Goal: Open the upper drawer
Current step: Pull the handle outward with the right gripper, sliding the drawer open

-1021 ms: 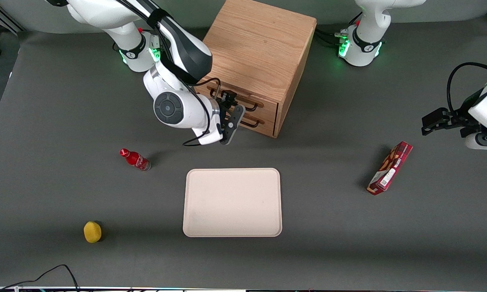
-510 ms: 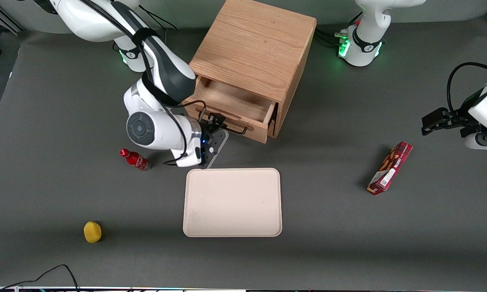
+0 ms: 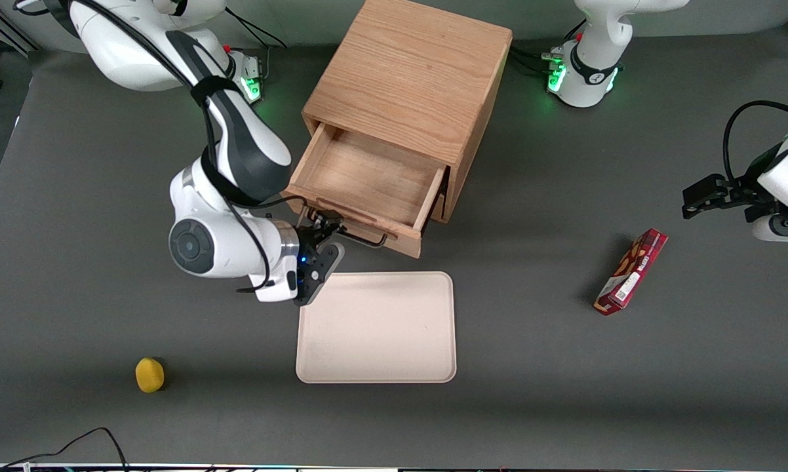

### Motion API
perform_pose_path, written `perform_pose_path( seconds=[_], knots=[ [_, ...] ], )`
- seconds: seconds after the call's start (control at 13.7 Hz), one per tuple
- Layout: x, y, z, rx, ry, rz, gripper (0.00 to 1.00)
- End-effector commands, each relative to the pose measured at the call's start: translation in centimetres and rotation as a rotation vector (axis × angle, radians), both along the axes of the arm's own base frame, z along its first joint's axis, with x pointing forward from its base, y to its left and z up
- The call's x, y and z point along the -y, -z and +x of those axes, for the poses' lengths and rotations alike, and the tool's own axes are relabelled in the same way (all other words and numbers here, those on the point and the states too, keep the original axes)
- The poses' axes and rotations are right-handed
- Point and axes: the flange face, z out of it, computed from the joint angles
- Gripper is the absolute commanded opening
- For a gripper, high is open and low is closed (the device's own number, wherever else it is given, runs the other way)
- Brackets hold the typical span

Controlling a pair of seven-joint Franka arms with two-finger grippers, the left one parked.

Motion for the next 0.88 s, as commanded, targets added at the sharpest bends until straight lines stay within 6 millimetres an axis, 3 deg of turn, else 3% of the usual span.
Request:
perform_pose_path(
  seconds=[0.0,0.29,0.58,0.8],
  knots=[
    [1.1,0.2,2.8,0.031,-0.016,-0.001,1.00],
    [1.9,0.2,4.4,0.059,-0.016,0.006,1.00],
    [5.5,-2.3,6.6,0.115,-0.034,0.001,1.00],
    [6.4,-5.1,7.1,0.146,-0.030,-0.006,1.00]
  ],
)
